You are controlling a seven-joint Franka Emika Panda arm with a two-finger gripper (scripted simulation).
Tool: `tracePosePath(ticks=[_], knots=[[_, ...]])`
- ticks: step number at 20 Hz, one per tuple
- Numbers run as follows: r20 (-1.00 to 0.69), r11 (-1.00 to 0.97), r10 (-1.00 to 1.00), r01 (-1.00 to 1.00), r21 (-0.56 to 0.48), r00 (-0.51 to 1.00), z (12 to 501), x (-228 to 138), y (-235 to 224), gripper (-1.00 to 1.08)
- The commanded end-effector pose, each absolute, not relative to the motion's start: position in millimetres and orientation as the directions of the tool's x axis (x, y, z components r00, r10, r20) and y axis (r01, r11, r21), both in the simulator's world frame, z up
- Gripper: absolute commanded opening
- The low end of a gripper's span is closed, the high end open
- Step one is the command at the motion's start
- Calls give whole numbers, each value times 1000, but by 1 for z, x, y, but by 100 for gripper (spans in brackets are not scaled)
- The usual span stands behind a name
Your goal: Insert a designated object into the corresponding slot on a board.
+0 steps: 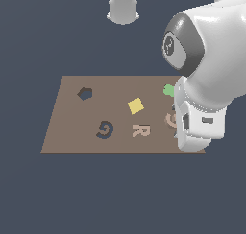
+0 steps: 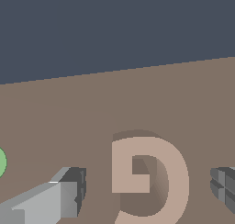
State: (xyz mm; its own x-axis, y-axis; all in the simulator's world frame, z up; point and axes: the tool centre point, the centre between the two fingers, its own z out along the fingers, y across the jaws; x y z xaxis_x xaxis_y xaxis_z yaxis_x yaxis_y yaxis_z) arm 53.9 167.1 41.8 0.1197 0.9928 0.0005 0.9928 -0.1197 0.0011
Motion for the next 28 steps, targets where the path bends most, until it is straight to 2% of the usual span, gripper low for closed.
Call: tracePosePath(ticks=[1,4,5,28], knots=[[0,-119,993,993,0,119,34,53,167,100],[0,-119,993,993,0,119,30,53,167,100],[0,-119,993,993,0,119,30,53,167,-100],[0,-78,997,997,0,78,33,49,161,-100]])
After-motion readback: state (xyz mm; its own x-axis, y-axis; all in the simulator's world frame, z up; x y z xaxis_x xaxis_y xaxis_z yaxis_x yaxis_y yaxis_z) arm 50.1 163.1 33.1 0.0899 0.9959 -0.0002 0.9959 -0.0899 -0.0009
